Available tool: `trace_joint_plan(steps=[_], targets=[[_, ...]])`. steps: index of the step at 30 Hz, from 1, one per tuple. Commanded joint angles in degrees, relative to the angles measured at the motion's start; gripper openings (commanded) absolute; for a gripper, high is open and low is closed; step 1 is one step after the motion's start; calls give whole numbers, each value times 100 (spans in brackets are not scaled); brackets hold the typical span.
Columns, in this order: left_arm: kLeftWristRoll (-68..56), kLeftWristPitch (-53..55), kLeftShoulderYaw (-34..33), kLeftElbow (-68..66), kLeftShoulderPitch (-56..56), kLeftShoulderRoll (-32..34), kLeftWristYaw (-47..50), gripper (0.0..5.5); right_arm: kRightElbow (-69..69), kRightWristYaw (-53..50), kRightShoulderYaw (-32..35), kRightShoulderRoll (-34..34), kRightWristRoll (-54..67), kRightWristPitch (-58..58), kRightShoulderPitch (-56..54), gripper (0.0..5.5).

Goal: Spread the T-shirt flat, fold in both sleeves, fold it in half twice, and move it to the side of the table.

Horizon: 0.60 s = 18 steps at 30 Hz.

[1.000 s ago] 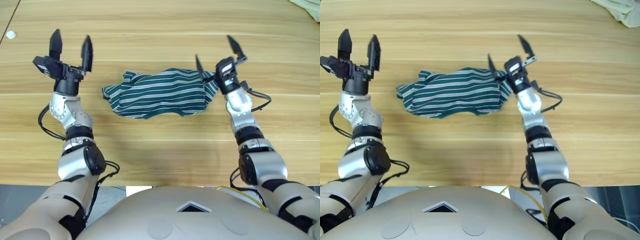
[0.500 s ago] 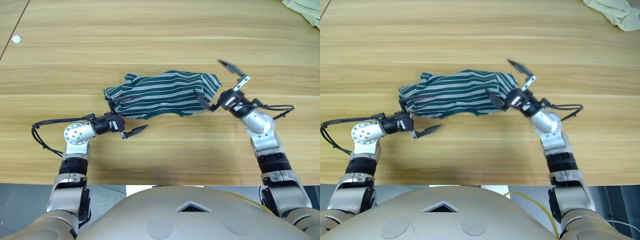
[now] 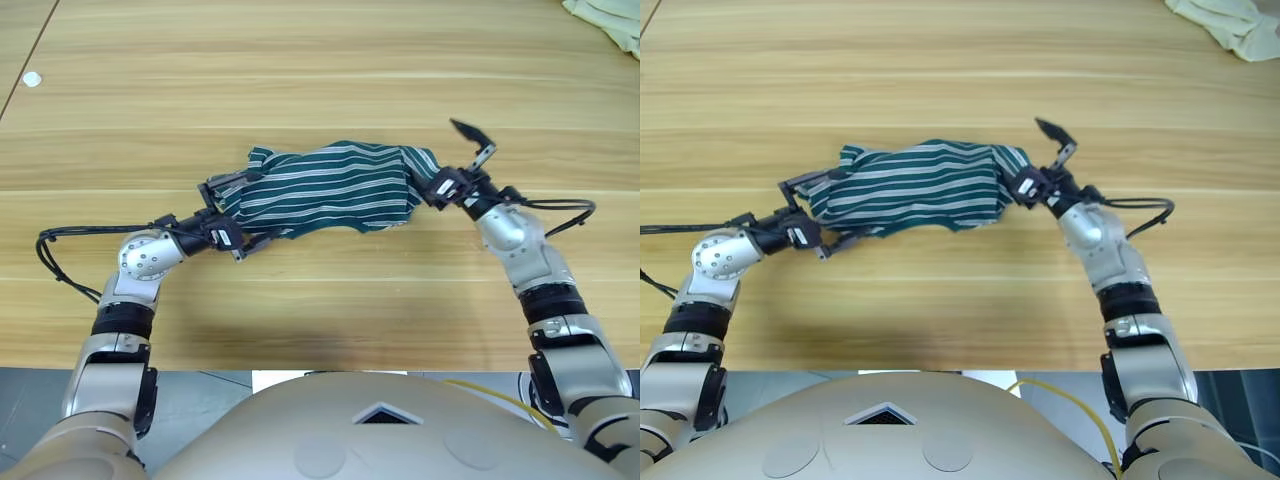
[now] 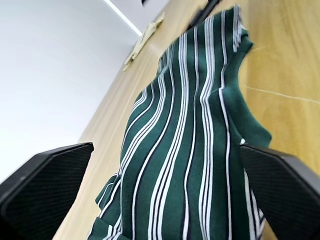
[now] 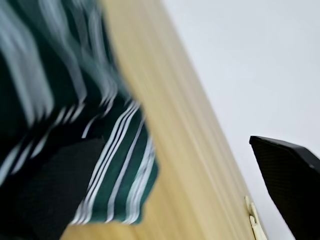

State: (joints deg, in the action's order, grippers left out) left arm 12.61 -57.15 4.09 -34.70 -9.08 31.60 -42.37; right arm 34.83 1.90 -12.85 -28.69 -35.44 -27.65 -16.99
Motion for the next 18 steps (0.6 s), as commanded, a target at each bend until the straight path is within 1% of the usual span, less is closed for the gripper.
trace_joint_plan(steps=[1, 5, 11, 18], targets=[[145, 8, 180, 24, -99, 179, 206, 538, 770, -454, -548, -42, -714, 342, -368, 540], [390, 80, 374, -56, -146, 254, 403, 538, 1195, -709, -930, -128, -1019, 475, -548, 540], [1988, 699, 1044, -354, -303, 686, 1021, 538, 867, -560, -1024, -615, -912, 399, -464, 540], [1986, 1185, 1589, 251, 9, 1178, 628, 538, 391, -294, -1061, -859, -846, 469, -298, 540]])
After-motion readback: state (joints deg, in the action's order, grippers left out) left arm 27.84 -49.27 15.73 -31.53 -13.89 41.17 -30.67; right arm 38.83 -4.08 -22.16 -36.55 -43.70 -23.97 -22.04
